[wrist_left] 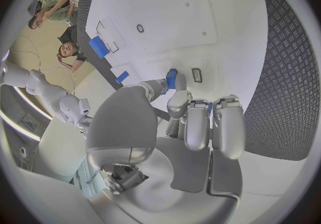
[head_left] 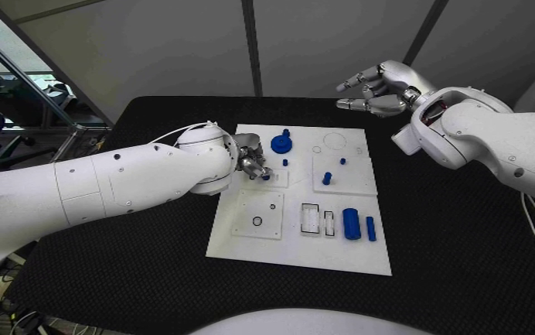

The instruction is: Assemble the parts on the task board

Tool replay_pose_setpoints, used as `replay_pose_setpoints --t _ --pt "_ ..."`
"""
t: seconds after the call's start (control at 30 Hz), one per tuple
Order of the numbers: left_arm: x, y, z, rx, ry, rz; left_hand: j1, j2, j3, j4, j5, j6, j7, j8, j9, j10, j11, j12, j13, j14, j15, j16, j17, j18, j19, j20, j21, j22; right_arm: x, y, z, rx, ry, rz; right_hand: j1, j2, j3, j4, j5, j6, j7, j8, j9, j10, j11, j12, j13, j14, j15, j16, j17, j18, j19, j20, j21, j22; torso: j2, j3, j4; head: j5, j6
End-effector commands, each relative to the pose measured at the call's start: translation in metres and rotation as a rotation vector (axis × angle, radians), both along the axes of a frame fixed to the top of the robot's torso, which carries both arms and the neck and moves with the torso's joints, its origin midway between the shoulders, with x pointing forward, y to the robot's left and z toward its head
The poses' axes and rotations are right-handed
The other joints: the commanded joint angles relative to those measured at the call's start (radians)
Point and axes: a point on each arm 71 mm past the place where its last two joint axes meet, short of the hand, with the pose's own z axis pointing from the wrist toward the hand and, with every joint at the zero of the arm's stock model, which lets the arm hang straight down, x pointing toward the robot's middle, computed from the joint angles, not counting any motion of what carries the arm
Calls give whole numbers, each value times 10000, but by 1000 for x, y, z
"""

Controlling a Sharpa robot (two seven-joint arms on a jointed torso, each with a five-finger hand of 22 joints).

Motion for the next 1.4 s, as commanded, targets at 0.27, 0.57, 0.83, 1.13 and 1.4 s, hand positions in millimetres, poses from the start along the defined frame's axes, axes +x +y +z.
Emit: replay_pose_setpoints --t 0.27,0.57,0.83,1.13,1.4 --pt "1 -1 -7 16 532 96 -823 -54 895 -1182 -33 212 -219 -50 -93 89 -103 -14 -36 553 -157 -55 749 -907 390 -121 2 1313 0 2 2 6 -76 130 -10 76 2 1 35 63 26 42 -14 -33 -23 -41 85 478 -58 -71 278 184 -55 1 -53 898 0 4 13 -39 -28" --pt "3 -3 -7 -169 503 234 -1090 -2 418 -1020 -51 375 -244 -134 -170 141 -124 47 43 555 -177 -57 753 -918 416 -147 23 1364 1 3 1 5 -72 132 -13 75 0 1 36 61 26 41 -15 -17 -23 -24 104 485 -58 -55 304 181 -45 1 -44 909 0 -2 11 -37 -41" --pt "4 -5 -8 -174 539 242 -1322 120 -432 -782 -65 563 -264 -240 -256 230 -140 176 205 561 -189 -55 766 -940 464 -159 76 1462 1 3 1 4 -69 131 -17 75 -2 3 37 57 27 39 -17 -19 -22 -26 101 485 -58 -56 303 180 -41 0 -41 912 2 4 -2 -36 -46" --pt "4 -5 -8 -103 604 260 -1518 254 -1652 -391 -67 725 -258 -374 -341 287 -136 268 341 565 -189 -57 776 -965 521 -167 145 1585 1 2 1 5 -74 116 -17 75 -2 3 37 57 27 39 -17 -19 -22 -26 101 485 -58 -56 303 180 -41 0 -41 912 6 -4 13 -73 -55" --pt "4 -4 -9 -22 651 335 -1416 346 -2055 -297 -44 781 -281 -403 -355 317 -148 313 405 566 -197 -57 781 -980 552 -176 190 1653 1 2 1 2 -73 102 -17 75 -2 3 37 57 27 39 -17 -19 -22 -26 101 485 -58 -56 303 180 -41 0 -41 912 -2 -7 15 -74 -81"
